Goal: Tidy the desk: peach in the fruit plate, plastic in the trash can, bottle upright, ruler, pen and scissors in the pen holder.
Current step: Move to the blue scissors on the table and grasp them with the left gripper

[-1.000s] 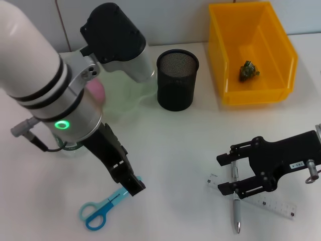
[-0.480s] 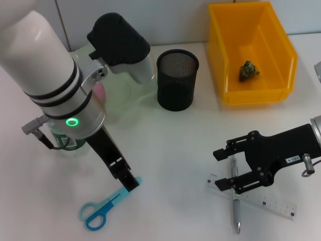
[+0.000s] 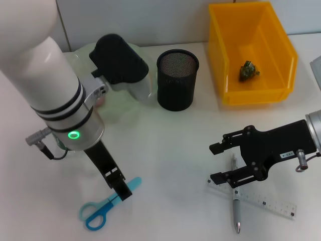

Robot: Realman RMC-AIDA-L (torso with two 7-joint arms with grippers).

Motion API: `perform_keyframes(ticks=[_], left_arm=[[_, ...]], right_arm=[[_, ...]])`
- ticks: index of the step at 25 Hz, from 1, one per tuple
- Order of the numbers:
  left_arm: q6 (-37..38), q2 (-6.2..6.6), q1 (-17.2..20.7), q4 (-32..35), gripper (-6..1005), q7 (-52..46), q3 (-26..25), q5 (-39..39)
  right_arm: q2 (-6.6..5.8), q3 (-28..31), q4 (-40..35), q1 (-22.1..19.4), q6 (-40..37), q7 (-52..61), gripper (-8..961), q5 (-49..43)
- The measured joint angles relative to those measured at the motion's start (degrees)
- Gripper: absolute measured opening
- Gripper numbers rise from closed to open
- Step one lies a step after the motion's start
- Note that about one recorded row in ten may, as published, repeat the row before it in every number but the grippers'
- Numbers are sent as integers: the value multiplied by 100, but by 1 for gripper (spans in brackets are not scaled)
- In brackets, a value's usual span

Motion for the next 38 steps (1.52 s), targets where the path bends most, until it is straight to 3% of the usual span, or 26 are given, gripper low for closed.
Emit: perform_keyframes(ticks=[17,38], left_arm=[[-531,-1,162,-291,789,104,729,-47],[-830,-1,208,-462,688,266,933,-46]], right_arm=[[79,20,11,-35,108,-15,728,30],[93,19,36,-63,272,-95,728,37]])
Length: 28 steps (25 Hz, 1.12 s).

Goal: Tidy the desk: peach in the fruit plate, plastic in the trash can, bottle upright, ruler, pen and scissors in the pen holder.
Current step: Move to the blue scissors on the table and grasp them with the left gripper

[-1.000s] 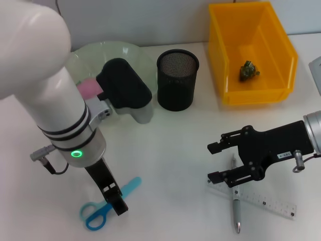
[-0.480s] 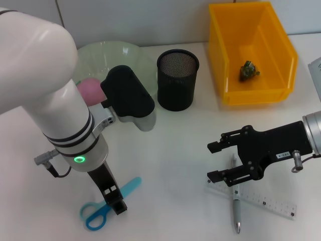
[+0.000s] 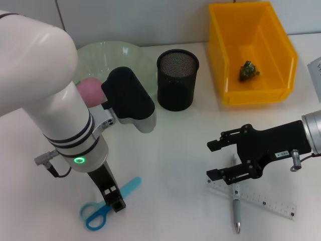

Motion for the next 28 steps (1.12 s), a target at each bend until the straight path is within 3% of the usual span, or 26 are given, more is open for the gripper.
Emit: perform_keyframes(ticks=[10,28], left_arm=[[30,0,-18,4,554,22,41,39],[83,0,-9,84,408,-59,201,41]], right_arm=[[14,0,0,10,25,0,728,8],[33,9,-22,-15,32,33,727,9]])
